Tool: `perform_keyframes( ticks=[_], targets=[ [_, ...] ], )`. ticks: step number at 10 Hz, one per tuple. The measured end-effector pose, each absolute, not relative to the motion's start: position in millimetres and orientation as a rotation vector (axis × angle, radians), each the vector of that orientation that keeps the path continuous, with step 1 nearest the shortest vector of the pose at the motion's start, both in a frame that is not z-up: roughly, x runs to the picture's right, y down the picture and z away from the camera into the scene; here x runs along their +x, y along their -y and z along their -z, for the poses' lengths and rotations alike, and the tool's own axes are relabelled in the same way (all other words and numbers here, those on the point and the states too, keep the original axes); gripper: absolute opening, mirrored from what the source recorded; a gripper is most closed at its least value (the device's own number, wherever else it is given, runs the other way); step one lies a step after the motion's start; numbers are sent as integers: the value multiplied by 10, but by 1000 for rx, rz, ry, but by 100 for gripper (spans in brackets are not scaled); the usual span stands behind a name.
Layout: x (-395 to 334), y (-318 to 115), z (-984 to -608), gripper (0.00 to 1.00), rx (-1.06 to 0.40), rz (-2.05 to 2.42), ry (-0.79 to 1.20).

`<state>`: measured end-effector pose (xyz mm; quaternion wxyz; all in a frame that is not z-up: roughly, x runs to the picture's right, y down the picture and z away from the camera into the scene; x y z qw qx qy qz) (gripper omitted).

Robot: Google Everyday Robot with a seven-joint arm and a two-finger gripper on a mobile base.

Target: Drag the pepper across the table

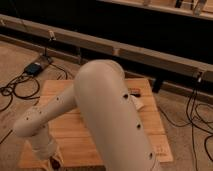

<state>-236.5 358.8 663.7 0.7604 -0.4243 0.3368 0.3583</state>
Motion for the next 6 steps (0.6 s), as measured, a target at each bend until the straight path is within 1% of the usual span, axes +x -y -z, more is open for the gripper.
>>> perform_keyframes(
  ticks=[6],
  targets=[
    [-2380,-3596,-6628,14,-929,-775,-729]
  ],
)
